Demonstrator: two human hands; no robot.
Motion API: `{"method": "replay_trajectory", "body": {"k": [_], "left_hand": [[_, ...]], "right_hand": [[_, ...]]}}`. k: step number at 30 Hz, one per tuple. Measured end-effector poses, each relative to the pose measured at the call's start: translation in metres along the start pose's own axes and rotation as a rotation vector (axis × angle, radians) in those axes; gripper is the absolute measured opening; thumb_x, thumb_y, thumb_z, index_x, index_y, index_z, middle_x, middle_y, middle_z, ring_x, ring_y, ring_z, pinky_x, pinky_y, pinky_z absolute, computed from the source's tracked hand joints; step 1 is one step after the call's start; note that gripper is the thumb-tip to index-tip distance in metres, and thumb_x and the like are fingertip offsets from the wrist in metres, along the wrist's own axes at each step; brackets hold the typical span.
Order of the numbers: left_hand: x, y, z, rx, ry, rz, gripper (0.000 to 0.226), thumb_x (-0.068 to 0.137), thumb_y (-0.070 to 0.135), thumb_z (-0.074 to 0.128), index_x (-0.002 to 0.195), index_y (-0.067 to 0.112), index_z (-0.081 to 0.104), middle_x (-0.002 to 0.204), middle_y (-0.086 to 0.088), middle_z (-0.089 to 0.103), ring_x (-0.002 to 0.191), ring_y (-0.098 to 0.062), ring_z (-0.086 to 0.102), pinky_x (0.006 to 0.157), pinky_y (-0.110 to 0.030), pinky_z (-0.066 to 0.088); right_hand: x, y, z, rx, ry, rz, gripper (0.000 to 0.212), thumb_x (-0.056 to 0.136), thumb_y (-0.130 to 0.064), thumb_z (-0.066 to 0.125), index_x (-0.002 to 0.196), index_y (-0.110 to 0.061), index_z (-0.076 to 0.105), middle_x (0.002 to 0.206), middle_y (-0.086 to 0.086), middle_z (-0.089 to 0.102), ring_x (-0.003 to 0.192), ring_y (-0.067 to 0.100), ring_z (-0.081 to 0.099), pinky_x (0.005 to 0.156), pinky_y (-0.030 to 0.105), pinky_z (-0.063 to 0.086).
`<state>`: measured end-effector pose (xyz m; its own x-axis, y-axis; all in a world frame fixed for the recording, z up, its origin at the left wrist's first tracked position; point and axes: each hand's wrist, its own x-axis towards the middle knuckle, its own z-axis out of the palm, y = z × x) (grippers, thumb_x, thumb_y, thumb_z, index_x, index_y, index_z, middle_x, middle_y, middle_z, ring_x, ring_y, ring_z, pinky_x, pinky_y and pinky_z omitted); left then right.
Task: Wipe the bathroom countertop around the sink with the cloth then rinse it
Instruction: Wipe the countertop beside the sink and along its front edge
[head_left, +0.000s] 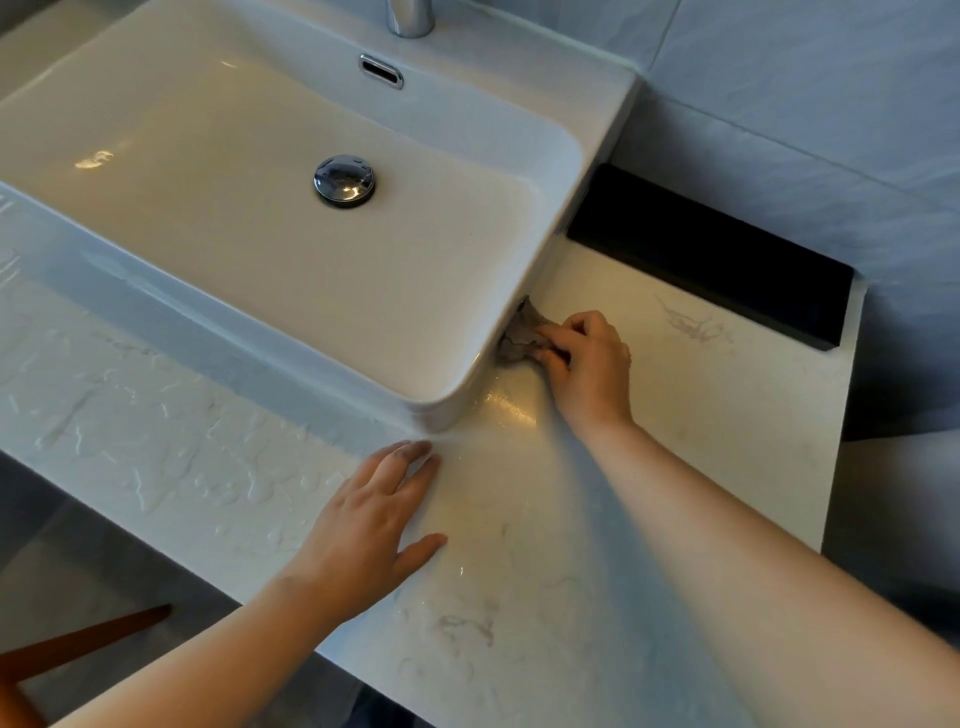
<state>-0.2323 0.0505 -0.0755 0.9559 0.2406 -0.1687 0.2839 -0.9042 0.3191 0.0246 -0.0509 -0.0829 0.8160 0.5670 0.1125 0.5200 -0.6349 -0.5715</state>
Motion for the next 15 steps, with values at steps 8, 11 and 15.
{"method": "replay_trajectory", "body": {"k": [8, 11, 15], "left_hand": [[0.001, -0.001, -0.004, 0.005, -0.022, 0.008, 0.078, 0.083, 0.068, 0.034, 0.142, 0.018, 0.042, 0.145, -0.001, 0.042, 0.131, -0.021, 0.041, 0.103, -0.039, 0.042], [0.001, 0.000, -0.005, 0.015, -0.045, 0.004, 0.079, 0.082, 0.069, 0.034, 0.143, 0.019, 0.039, 0.146, -0.001, 0.040, 0.132, -0.021, 0.039, 0.103, -0.039, 0.042], [0.001, 0.002, -0.005, 0.048, -0.067, -0.008, 0.079, 0.082, 0.070, 0.037, 0.142, 0.019, 0.041, 0.145, -0.001, 0.042, 0.130, -0.022, 0.042, 0.102, -0.039, 0.042]], "right_hand": [[-0.077, -0.012, 0.000, 0.039, -0.142, -0.137, 0.022, 0.075, -0.025, 0.068, 0.096, -0.025, 0.074, 0.089, -0.001, 0.056, 0.085, 0.023, 0.055, 0.077, 0.038, 0.040], [-0.090, -0.014, -0.012, 0.112, -0.209, -0.162, 0.015, 0.077, -0.016, 0.073, 0.091, -0.018, 0.076, 0.086, -0.003, 0.056, 0.080, 0.020, 0.055, 0.074, 0.034, 0.045], [-0.063, -0.007, -0.044, 0.148, -0.059, -0.062, 0.005, 0.079, -0.011, 0.071, 0.084, -0.009, 0.074, 0.082, 0.000, 0.052, 0.075, 0.019, 0.053, 0.065, 0.029, 0.044]]}}
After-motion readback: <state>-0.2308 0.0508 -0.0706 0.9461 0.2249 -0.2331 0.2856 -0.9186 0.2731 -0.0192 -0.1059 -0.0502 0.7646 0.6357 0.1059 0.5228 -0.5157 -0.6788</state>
